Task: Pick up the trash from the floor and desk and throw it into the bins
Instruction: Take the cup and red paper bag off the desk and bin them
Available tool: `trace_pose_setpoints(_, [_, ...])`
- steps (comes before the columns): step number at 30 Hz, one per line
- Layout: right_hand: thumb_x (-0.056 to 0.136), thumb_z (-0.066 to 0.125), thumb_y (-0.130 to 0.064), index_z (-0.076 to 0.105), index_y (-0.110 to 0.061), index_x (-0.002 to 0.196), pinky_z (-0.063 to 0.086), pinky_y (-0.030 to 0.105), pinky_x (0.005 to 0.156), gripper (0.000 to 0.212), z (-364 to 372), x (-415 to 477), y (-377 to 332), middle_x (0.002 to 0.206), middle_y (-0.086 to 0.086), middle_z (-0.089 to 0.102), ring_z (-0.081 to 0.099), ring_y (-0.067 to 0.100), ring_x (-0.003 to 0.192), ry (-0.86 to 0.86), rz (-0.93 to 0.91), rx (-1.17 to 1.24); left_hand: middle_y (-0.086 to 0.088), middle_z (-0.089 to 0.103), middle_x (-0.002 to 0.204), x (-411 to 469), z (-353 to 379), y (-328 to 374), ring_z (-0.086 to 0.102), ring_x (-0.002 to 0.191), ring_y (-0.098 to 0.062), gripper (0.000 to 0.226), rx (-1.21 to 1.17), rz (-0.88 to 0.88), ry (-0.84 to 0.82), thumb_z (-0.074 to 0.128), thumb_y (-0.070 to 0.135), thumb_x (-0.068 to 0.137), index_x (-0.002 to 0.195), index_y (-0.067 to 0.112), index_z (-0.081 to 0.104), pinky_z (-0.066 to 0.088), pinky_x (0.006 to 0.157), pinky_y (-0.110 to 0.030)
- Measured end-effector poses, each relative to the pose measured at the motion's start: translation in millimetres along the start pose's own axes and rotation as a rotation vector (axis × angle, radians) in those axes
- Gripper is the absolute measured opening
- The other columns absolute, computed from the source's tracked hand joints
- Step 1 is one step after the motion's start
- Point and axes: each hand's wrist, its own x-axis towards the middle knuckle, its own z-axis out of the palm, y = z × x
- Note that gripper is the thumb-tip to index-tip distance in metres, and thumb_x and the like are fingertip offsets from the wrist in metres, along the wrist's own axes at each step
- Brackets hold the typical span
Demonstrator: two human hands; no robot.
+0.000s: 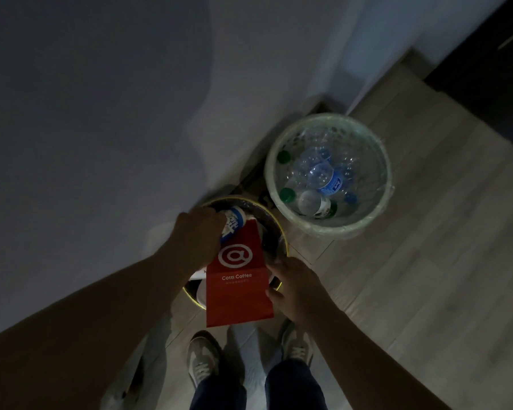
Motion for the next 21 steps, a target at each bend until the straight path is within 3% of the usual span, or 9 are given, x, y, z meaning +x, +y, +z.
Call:
trace_pose_setpoints(6, [0.089,0.061,-0.036,0.045,-0.023,0.137,0.04,0.027,0.099,0.053,-74,-50,-26,0.13,-0.002,0.052,0.047,0.014,0.119,-0.012,0.038,-0.095,-0.004,0.04,0.145,-68,-67,10,0.042,0.13,-0.022,0.052,-0.009,0.123,-0.064,0.045,0.033,0.098,0.145,0.015,0.031,0.039,0.105,-0.032])
trace_pose_setpoints(11, [0.09,0.059,-0.035,0.04,-0.022,0.14,0.038,0.028,0.102,0.056,-162,-97,-74,0.135,0.0,0.047,0.044,0.017,0.124,0.022,0.08,-0.155,-0.004,0.044,0.137,-127,-144,-3,0.047,0.121,-0.023,0.051,-0.007,0.081,0.003,0.048,0.034,0.094,0.141,0.019,0.035,0.042,0.099,-0.033])
trace_pose_setpoints(15, [0.088,0.061,-0.039,0.045,-0.025,0.137,0.039,0.024,0.101,0.054,-236,-144,-121,0.136,-0.004,0.05,0.047,0.013,0.125,0.173,0.068,-0.153,-0.01,0.056,0.107,-180,-223,-13,0.061,0.095,-0.033,0.034,-0.087,0.189,0.193,0.055,0.025,0.085,0.116,0.012,0.053,0.049,0.075,-0.037])
trace_pose_setpoints(18, [0.088,0.062,-0.039,0.046,-0.027,0.138,0.036,0.021,0.099,0.054,-302,-184,-161,0.135,-0.005,0.052,0.049,0.013,0.124,0.305,0.05,-0.156,-0.009,0.051,0.12,-223,-291,-15,0.054,0.107,-0.027,0.04,0.02,0.214,0.173,0.049,0.032,0.093,0.126,0.01,0.048,0.046,0.086,-0.033])
trace_pose_setpoints(21, [0.09,0.061,-0.036,0.046,-0.023,0.139,0.034,0.02,0.1,0.053,-372,-228,-204,0.136,-0.002,0.051,0.049,0.015,0.124,0.426,0.038,-0.18,-0.01,0.05,0.125,-265,-369,-13,0.052,0.11,-0.025,0.045,0.025,0.268,0.309,0.048,0.034,0.094,0.132,0.011,0.045,0.046,0.09,-0.034])
